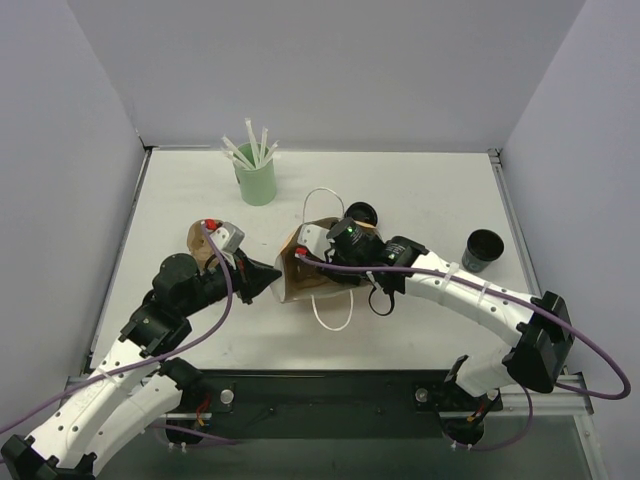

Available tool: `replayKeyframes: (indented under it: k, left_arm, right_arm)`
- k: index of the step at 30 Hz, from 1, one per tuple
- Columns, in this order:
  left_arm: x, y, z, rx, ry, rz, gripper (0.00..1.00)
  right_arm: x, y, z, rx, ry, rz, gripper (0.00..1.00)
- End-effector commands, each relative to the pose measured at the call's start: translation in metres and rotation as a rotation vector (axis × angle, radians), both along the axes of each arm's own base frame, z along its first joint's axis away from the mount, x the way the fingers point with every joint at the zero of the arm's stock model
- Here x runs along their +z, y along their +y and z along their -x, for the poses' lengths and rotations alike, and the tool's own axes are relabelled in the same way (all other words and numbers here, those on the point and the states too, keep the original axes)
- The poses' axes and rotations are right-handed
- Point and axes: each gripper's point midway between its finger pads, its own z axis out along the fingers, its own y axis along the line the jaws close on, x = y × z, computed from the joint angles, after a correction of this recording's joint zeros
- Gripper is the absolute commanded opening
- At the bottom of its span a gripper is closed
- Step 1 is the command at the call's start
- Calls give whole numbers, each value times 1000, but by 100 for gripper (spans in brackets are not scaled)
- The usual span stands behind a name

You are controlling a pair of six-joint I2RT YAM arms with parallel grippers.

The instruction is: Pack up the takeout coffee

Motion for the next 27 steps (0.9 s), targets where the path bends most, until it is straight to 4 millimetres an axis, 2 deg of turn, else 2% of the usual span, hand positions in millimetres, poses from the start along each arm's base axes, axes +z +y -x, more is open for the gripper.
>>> replayKeyframes:
  k: [1, 5, 15, 18, 21, 23, 27]
  left_arm:
    - [2, -1, 8, -41, -20, -6, 0]
    - [0, -2, 9, -46, -24, -8, 0]
    - [-7, -2, 11, -58, -35, -8, 0]
    - [-2, -2, 10, -55, -43, -5, 0]
    - [4, -2, 9, -52, -53, -2, 0]
    - [10, -2, 7, -49, -60, 0, 0]
    - [17, -5, 8, -62, -71, 12, 0]
  right_arm:
    - [28, -20, -12, -138, -68, -52, 52]
    - [21, -28, -9, -174, -60, -27, 40]
    - [10, -37, -7, -217, -44, 10, 28]
    - [12, -39, -7, -234, -47, 16, 25]
    - [23, -34, -8, -233, -47, -11, 24]
    - [34, -30, -13, -251, -62, -31, 19]
    - [31, -31, -15, -277, -58, -5, 17]
